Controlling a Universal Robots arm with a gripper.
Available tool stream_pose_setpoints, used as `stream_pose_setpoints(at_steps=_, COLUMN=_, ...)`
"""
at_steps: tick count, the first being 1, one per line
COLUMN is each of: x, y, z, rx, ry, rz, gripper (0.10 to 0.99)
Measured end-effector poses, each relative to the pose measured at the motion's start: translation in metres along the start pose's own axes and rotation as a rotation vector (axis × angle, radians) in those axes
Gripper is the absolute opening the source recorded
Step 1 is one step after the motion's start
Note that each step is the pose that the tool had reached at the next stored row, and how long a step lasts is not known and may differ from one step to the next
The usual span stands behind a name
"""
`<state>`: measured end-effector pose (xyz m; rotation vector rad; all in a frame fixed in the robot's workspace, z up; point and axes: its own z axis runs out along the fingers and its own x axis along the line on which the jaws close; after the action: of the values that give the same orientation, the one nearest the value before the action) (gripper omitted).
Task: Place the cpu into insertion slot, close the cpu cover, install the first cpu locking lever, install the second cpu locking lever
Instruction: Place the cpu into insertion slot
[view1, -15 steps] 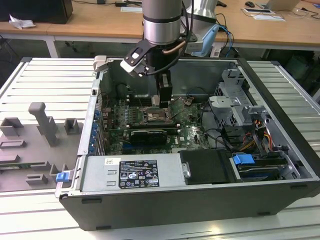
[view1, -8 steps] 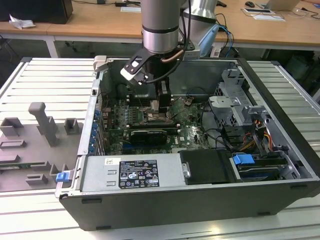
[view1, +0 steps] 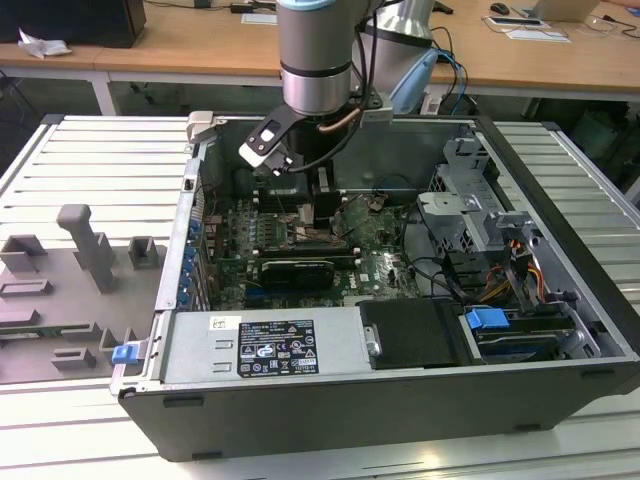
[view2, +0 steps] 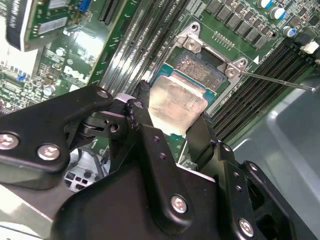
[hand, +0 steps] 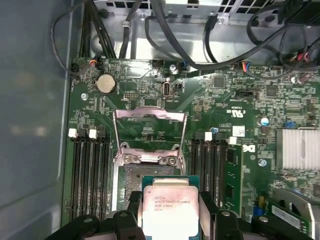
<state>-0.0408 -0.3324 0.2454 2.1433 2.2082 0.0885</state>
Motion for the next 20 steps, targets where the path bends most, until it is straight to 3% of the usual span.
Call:
stream_pose_setpoints(at_steps=10, x=0.0063, y=-0.0019, z=0.0172, rx=0.001, ry=-0.0001, rz=0.0, gripper=0.537)
stream_pose_setpoints(at_steps=20, x=0.0112, y=-0.0034, z=0.0249, rx=0.001, ry=-0.0015, rz=0.016, gripper=0.537)
